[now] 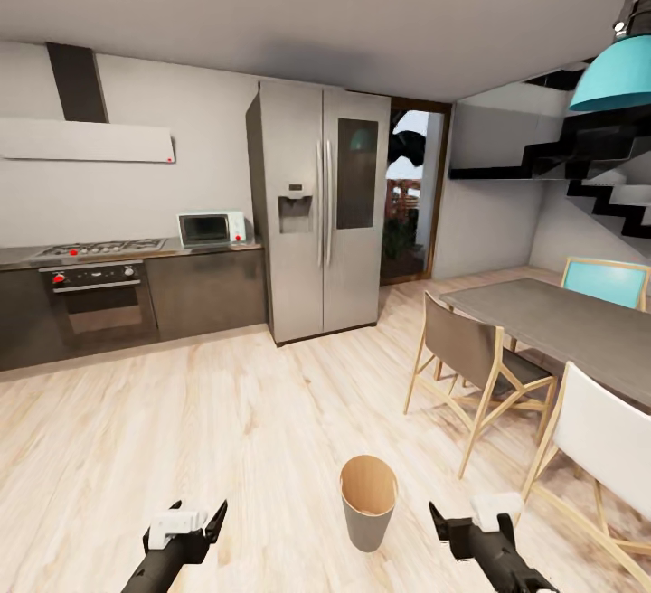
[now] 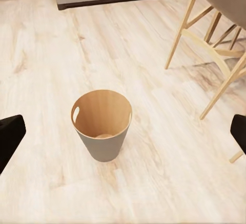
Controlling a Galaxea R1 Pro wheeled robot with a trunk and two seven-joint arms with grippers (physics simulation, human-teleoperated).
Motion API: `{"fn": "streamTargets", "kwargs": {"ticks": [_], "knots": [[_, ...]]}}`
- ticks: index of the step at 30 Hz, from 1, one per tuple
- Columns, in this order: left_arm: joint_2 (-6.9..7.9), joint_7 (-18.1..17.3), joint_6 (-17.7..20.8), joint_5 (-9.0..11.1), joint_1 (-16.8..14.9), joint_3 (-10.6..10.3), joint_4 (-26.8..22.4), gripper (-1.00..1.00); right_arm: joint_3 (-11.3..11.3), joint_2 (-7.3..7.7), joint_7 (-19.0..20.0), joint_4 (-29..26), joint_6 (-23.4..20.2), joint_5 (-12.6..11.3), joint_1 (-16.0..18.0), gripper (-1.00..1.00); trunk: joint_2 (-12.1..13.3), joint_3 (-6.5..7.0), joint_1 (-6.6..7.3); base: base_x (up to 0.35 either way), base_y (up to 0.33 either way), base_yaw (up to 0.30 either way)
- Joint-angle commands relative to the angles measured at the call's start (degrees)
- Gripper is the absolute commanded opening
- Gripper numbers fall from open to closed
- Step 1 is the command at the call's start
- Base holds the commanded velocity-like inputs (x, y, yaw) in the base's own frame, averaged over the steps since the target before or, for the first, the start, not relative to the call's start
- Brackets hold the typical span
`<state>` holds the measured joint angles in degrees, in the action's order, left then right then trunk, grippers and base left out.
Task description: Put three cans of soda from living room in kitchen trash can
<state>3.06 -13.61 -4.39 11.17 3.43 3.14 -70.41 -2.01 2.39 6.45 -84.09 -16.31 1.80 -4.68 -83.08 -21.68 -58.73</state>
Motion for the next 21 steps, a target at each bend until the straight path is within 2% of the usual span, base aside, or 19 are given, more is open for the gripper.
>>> {"fn": "streamTargets", "kwargs": {"ticks": [1,5,10,11,14,15,21], "knots": [[-0.02,0.0,0.0,0.0,0.0,0.0,0.0,1.00,0.0,-0.04,0.2,-1.0,-1.2,0.0,0.1,1.00,0.0,0.00,0.00,0.000,0.000,0.000],[-0.05,0.0,0.0,0.0,0.0,0.0,0.1,1.00,-0.1,-0.10,0.6,-3.9,-8.0,0.0,1.2,1.00,0.0,0.00,0.00,0.000,0.000,0.000],[-0.07,0.0,0.0,0.0,0.0,0.0,0.1,1.00,-0.1,-0.17,1.2,-5.0,-18.1,-0.4,7.8,1.00,0.0,0.00,0.00,0.000,0.000,0.000],[-0.07,0.0,0.0,0.0,0.0,0.0,0.1,1.00,-0.1,-0.17,1.2,-5.0,-18.1,-0.4,7.8,1.00,0.0,0.00,0.00,0.000,0.000,0.000],[-0.03,0.0,0.0,0.0,0.0,0.0,0.1,1.00,-0.2,-0.15,1.4,-5.0,-23.6,-1.0,13.0,1.00,0.0,0.00,0.00,0.000,0.000,0.000],[-0.03,0.0,0.0,0.0,0.0,0.0,0.1,1.00,-0.2,-0.15,1.4,-5.0,-23.6,-1.0,13.0,1.00,0.0,0.00,0.00,0.000,0.000,0.000],[0.00,0.0,0.0,0.0,0.0,0.0,0.0,1.00,-0.3,0.05,1.5,-2.2,-36.0,-1.5,24.0,1.00,0.0,0.00,0.00,0.000,0.000,0.000]]}}
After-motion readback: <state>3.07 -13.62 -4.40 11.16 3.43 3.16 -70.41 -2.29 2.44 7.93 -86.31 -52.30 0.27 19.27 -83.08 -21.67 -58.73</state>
